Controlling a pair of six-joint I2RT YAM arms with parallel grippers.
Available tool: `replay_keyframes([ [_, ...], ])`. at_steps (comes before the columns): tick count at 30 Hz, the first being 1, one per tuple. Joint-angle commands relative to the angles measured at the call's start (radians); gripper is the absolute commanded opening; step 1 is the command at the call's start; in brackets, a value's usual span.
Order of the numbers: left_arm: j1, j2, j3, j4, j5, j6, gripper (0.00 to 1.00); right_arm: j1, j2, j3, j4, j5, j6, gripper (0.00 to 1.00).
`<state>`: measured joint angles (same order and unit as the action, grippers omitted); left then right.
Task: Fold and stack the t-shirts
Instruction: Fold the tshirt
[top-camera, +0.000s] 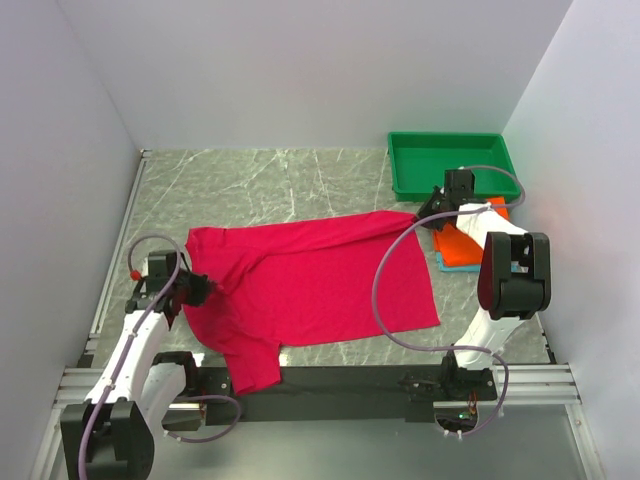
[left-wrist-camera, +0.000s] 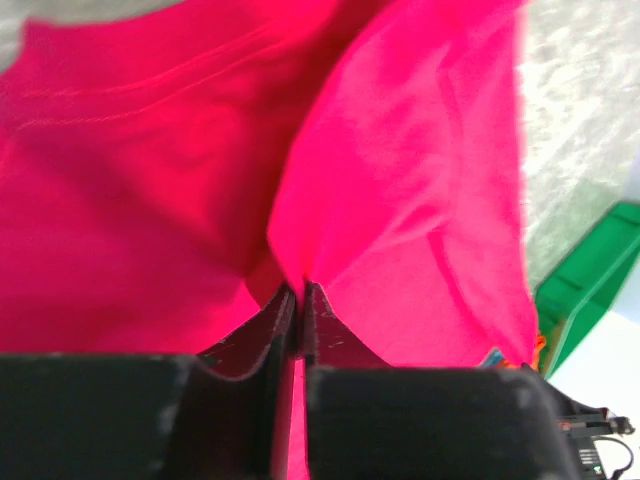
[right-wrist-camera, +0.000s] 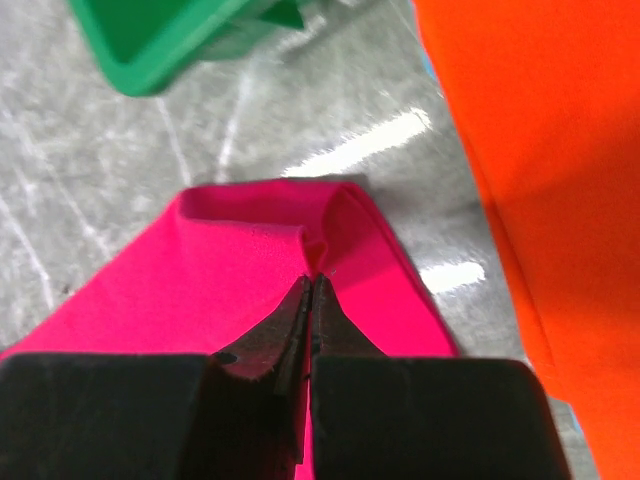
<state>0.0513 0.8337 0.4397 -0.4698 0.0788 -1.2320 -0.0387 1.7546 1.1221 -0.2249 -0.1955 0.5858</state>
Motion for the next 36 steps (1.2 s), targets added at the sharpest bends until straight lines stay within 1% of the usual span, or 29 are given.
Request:
replay_keyframes([
  [1,0.004,-0.021,-0.039,0.023,0.032,-0.041,0.13,-0.009,-0.029,-0.031,0.012,0.047,-0.007,0.0],
  [4,0.002,-0.027,-0.062,0.02,0.013,-0.049,0.2,-0.009,-0.038,-0.062,0.012,0.056,-0.006,0.01],
  [5,0.004,-0.03,-0.059,0.016,0.004,-0.044,0.29,-0.009,-0.04,-0.067,0.009,0.054,-0.006,0.04],
  [7,0.004,-0.034,-0.046,0.007,-0.022,-0.028,0.42,-0.009,-0.044,-0.067,-0.017,0.048,-0.01,0.13],
  [8,0.004,-0.036,-0.018,-0.003,-0.06,-0.003,0.57,-0.007,-0.047,-0.067,-0.027,0.045,-0.018,0.22],
  [10,0.002,-0.031,0.017,-0.02,-0.092,0.034,0.7,-0.007,-0.072,-0.073,-0.033,0.048,-0.027,0.32],
  [11,0.004,-0.028,0.055,-0.02,-0.159,0.086,0.83,-0.007,-0.084,-0.071,-0.03,0.048,-0.04,0.4],
  [13,0.004,-0.002,0.094,0.002,-0.22,0.146,0.92,-0.007,-0.107,-0.058,-0.03,0.045,-0.047,0.47],
  [14,0.008,0.011,0.129,0.02,-0.243,0.216,0.96,-0.006,-0.11,-0.048,-0.033,0.041,-0.055,0.51],
  [16,0.012,0.072,0.165,0.086,-0.289,0.287,0.97,-0.007,-0.119,-0.025,-0.031,0.036,-0.061,0.55],
  [17,0.016,0.1,0.201,0.112,-0.301,0.354,0.97,-0.007,-0.122,-0.021,-0.025,0.027,-0.069,0.57],
  [18,0.021,0.129,0.218,0.135,-0.318,0.386,0.97,-0.007,-0.122,-0.016,-0.022,0.019,-0.073,0.58],
  [21,0.041,0.31,0.304,0.236,-0.315,0.504,0.95,-0.004,-0.098,0.024,-0.017,-0.008,-0.104,0.57],
  [22,0.041,0.349,0.304,0.252,-0.306,0.505,0.94,-0.003,-0.09,0.031,-0.014,-0.018,-0.104,0.56],
  [23,0.048,0.385,0.339,0.267,-0.291,0.531,0.91,0.0,-0.083,0.038,-0.016,-0.022,-0.112,0.56],
  [24,0.05,0.46,0.355,0.286,-0.271,0.545,0.9,0.005,-0.069,0.053,-0.017,-0.03,-0.112,0.55],
  [26,0.051,0.528,0.416,0.293,-0.229,0.568,0.86,0.008,-0.055,0.064,-0.017,-0.033,-0.119,0.53],
  [27,0.053,0.589,0.436,0.29,-0.223,0.572,0.85,0.011,-0.041,0.073,-0.017,-0.035,-0.119,0.53],
  [28,0.053,0.616,0.453,0.289,-0.226,0.572,0.84,0.011,-0.035,0.077,-0.021,-0.038,-0.121,0.53],
  [30,0.051,0.677,0.488,0.298,-0.228,0.582,0.79,0.013,-0.012,0.096,-0.027,-0.033,-0.13,0.52],
  [34,0.051,0.748,0.531,0.301,-0.221,0.595,0.7,0.013,0.032,0.133,-0.059,-0.027,-0.149,0.52],
  [35,0.051,0.757,0.534,0.301,-0.22,0.597,0.65,0.013,0.043,0.14,-0.063,-0.025,-0.152,0.52],
  [36,0.051,0.774,0.536,0.3,-0.221,0.598,0.62,0.013,0.058,0.149,-0.067,-0.027,-0.153,0.52],
])
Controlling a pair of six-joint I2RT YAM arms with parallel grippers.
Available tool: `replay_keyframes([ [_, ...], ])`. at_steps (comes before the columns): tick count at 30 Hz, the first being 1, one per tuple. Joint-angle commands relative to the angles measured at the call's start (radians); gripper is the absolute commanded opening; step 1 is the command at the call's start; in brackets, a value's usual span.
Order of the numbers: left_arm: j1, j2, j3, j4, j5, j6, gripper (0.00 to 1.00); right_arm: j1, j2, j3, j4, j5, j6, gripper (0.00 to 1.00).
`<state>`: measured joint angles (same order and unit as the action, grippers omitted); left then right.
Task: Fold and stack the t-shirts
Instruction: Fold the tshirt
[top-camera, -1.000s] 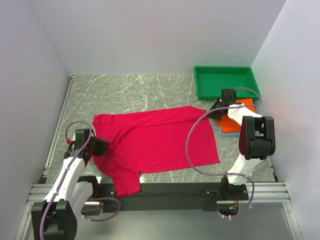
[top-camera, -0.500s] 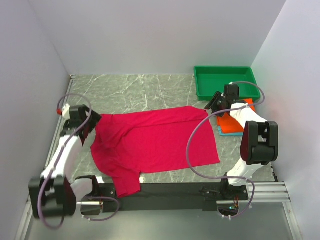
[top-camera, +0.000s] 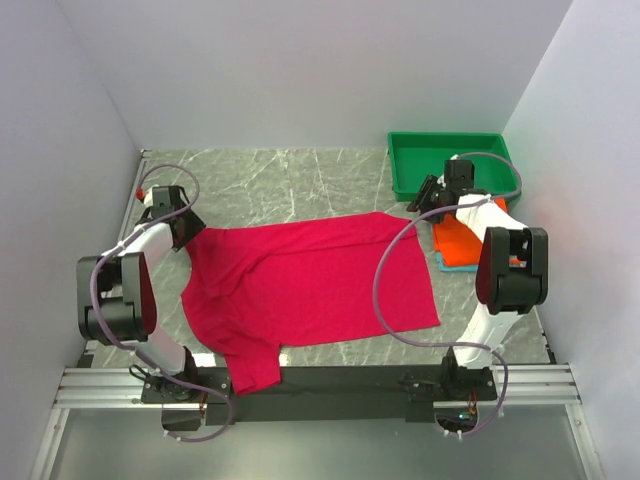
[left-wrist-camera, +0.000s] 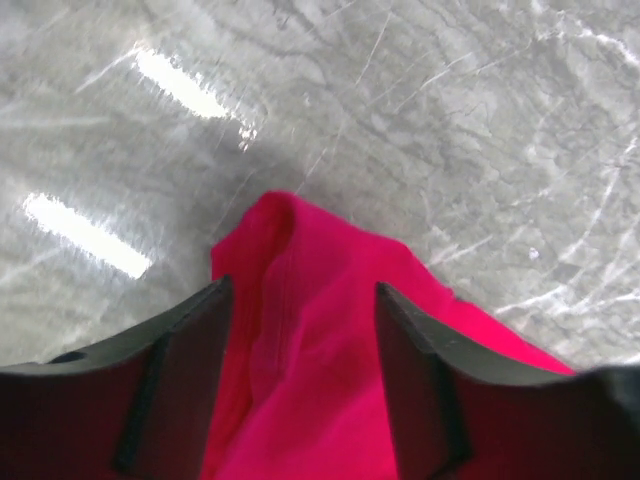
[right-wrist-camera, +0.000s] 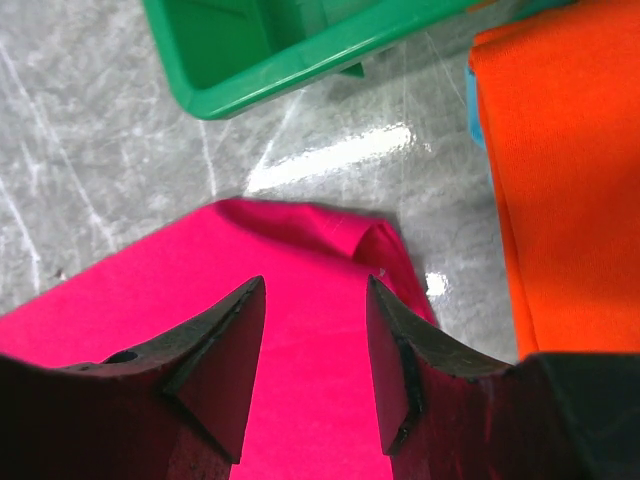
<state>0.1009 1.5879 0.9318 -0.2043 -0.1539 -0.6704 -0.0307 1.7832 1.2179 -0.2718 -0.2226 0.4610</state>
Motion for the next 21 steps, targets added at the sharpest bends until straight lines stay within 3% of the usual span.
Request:
replay_keyframes([
  [1,0.002,0.027,0.042,0.031,0.008,0.038,0.58,0.005,0.036,0.055,-0.021,-0.003,-0.028,0.52],
  [4,0.002,0.037,0.032,0.023,-0.027,0.049,0.37,0.005,0.058,0.058,-0.017,-0.009,-0.025,0.52],
  [5,0.002,0.038,0.03,0.022,-0.045,0.058,0.25,0.006,0.064,0.057,-0.018,-0.012,-0.024,0.52],
  [8,0.01,0.027,0.024,0.016,-0.121,0.074,0.08,0.009,0.085,0.06,-0.029,-0.024,-0.03,0.51],
  [21,0.019,0.046,0.013,0.022,-0.099,0.086,0.07,0.021,0.148,0.11,-0.038,-0.101,-0.064,0.54],
])
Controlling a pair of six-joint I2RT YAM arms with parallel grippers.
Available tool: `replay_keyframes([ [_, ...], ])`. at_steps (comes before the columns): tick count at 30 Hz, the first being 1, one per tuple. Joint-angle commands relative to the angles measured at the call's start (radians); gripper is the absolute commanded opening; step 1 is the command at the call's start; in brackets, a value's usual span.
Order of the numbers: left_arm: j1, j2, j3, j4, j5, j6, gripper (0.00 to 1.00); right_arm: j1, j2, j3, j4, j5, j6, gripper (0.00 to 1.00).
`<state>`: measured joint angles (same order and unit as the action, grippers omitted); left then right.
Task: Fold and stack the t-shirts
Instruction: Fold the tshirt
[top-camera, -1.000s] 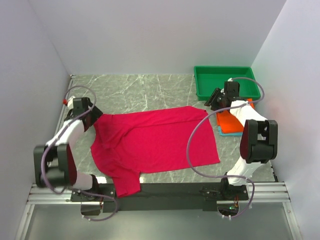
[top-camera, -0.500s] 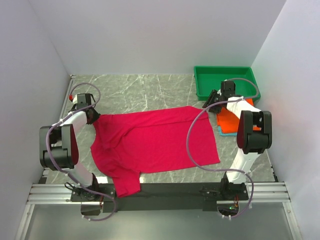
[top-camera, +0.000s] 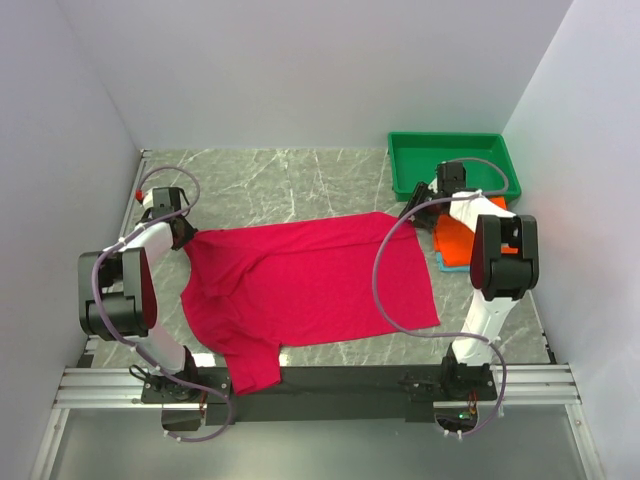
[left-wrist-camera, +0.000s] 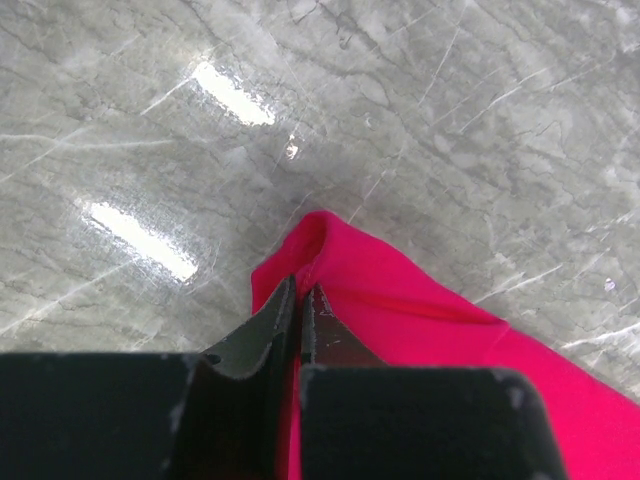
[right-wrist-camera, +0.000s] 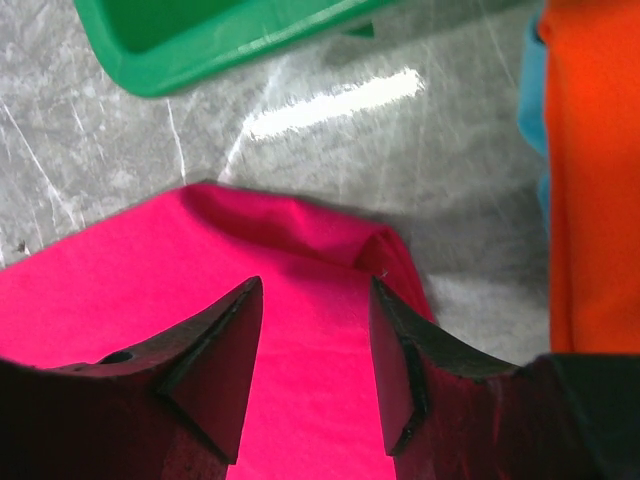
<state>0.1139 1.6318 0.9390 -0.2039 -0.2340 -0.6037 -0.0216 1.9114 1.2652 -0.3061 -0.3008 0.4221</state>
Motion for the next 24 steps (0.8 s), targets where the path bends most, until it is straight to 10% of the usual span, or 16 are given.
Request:
replay_keyframes([
  [1,0.004,0.005,0.007,0.018,-0.019,0.021,0.07,0.017,0.027,0.071,-0.017,-0.024,-0.032,0.54],
  [16,0.043,0.063,0.089,-0.012,-0.079,0.053,0.09,0.043,0.017,0.042,-0.07,0.026,-0.019,0.52],
  [19,0.041,0.025,0.095,-0.008,-0.068,0.059,0.25,0.046,-0.014,0.028,-0.061,0.023,-0.008,0.52],
  [24,0.038,-0.09,0.115,-0.066,-0.102,0.05,0.83,0.055,-0.09,-0.021,-0.037,0.066,0.014,0.52],
])
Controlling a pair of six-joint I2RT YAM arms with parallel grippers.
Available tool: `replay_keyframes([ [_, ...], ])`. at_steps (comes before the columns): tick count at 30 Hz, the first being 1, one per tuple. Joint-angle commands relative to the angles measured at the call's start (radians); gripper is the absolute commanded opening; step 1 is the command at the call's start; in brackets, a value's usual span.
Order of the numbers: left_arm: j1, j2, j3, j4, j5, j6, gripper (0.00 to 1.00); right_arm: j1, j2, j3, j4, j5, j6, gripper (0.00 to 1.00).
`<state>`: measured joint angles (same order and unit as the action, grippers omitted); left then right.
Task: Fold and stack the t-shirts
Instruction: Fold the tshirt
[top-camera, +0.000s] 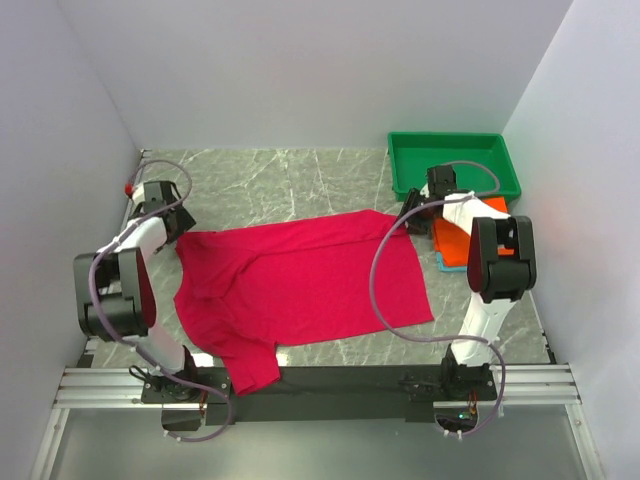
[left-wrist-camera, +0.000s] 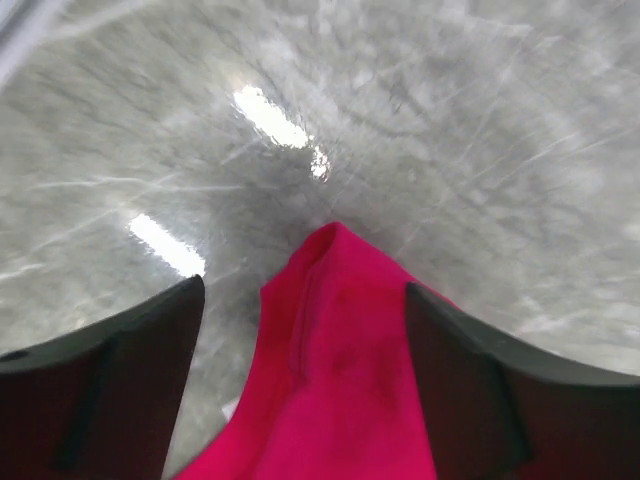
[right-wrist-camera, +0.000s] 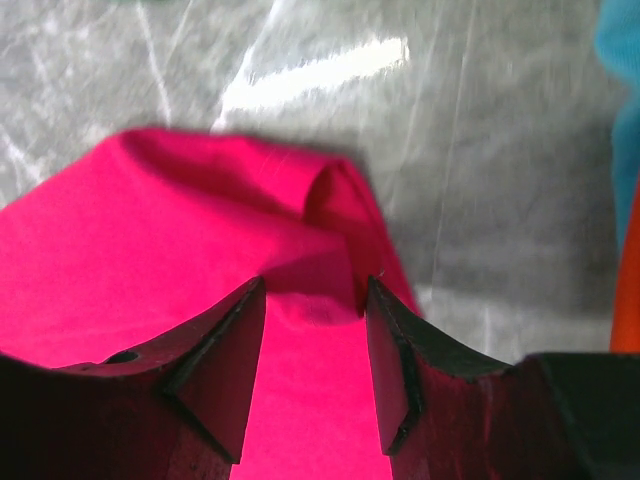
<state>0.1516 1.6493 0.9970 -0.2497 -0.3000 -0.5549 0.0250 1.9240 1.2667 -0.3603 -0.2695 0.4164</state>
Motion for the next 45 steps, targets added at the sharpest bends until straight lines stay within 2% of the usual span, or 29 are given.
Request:
replay_keyframes([
  [1,-0.003,-0.126,0.069,-0.054,-0.037,-0.008,0.88,0.016,-0.118,-0.033,0.023,0.044,0.019,0.52],
  [3,-0.02,-0.184,0.08,-0.089,-0.051,-0.016,0.93,0.047,-0.16,-0.062,0.024,0.087,0.016,0.52],
  [6,-0.102,-0.258,0.083,-0.137,-0.071,-0.017,0.94,0.096,-0.218,-0.095,0.014,0.171,0.031,0.52],
  [9,-0.262,-0.31,0.066,-0.138,-0.08,0.0,0.94,0.157,-0.284,-0.142,0.006,0.232,0.059,0.52],
  [10,-0.353,-0.316,0.054,-0.129,-0.079,0.006,0.93,0.168,-0.295,-0.154,-0.002,0.231,0.071,0.52],
  [14,-0.492,-0.28,0.046,-0.115,-0.065,-0.051,0.93,0.207,-0.315,-0.216,-0.012,0.197,0.093,0.52],
  [20,-0.497,-0.178,-0.015,-0.059,0.006,-0.143,0.92,0.266,-0.303,-0.259,-0.104,0.22,0.058,0.52],
  [24,-0.494,-0.068,-0.008,-0.105,-0.074,-0.177,0.91,0.305,-0.306,-0.299,-0.149,0.231,0.041,0.53],
  [29,-0.468,-0.016,-0.046,-0.092,-0.094,-0.217,0.9,0.38,-0.29,-0.334,-0.215,0.231,0.035,0.54],
  [36,-0.374,0.084,-0.014,-0.132,-0.1,-0.188,0.89,0.507,-0.257,-0.343,-0.273,0.116,0.038,0.55],
  [40,-0.299,0.078,-0.006,-0.134,-0.081,-0.169,0.9,0.585,-0.241,-0.294,-0.305,0.058,0.035,0.55],
  [43,-0.287,0.04,0.003,-0.134,-0.082,-0.143,0.91,0.602,-0.247,-0.248,-0.301,-0.034,0.021,0.55],
  [45,-0.29,-0.008,0.014,-0.131,-0.067,-0.122,0.95,0.598,-0.289,-0.21,-0.299,0.005,0.019,0.55],
])
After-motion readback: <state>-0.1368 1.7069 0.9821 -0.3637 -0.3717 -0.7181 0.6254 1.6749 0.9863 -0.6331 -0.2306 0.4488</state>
